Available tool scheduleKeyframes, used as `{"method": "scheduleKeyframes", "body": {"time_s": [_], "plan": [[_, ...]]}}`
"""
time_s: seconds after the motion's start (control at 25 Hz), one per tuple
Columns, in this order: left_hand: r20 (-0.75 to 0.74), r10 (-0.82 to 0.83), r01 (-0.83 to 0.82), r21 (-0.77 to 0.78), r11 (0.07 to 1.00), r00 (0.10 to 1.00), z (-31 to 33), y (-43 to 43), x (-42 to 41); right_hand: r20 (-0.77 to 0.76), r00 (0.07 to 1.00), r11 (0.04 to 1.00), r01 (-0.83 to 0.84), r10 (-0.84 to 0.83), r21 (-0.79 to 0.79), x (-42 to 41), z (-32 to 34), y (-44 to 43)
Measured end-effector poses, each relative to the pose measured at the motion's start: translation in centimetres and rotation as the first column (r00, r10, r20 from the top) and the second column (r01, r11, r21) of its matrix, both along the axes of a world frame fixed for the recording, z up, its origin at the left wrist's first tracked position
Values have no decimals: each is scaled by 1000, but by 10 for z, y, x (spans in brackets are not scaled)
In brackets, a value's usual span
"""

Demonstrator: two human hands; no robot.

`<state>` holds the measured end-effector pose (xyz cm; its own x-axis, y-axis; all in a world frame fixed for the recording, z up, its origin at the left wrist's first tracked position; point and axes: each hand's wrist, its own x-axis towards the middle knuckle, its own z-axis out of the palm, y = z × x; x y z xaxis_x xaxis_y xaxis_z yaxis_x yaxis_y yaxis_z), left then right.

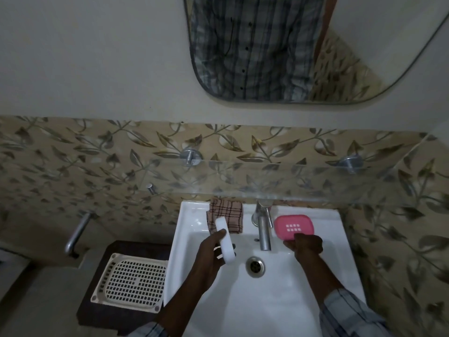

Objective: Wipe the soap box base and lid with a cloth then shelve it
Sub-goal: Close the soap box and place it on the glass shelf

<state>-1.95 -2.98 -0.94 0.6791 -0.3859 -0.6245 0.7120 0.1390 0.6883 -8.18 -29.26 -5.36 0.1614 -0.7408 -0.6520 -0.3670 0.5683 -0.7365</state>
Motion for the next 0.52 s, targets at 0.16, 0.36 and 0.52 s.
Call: {"method": "scheduleKeyframes", "body": {"time_s": [0.16, 0.36, 0.52], "plan": [[100, -95, 98, -27, 995, 990, 5, 5, -5, -204, 971, 906, -197, 127, -375, -48, 32, 19], [203, -232, 231, 32, 972, 951, 29, 5, -9, -166, 877, 678, -457, 451, -576, -87, 86, 80], [250, -328, 327, 44, 944, 911, 41, -4, -21, -60, 809, 641, -506, 584, -577, -63, 104, 121]]}}
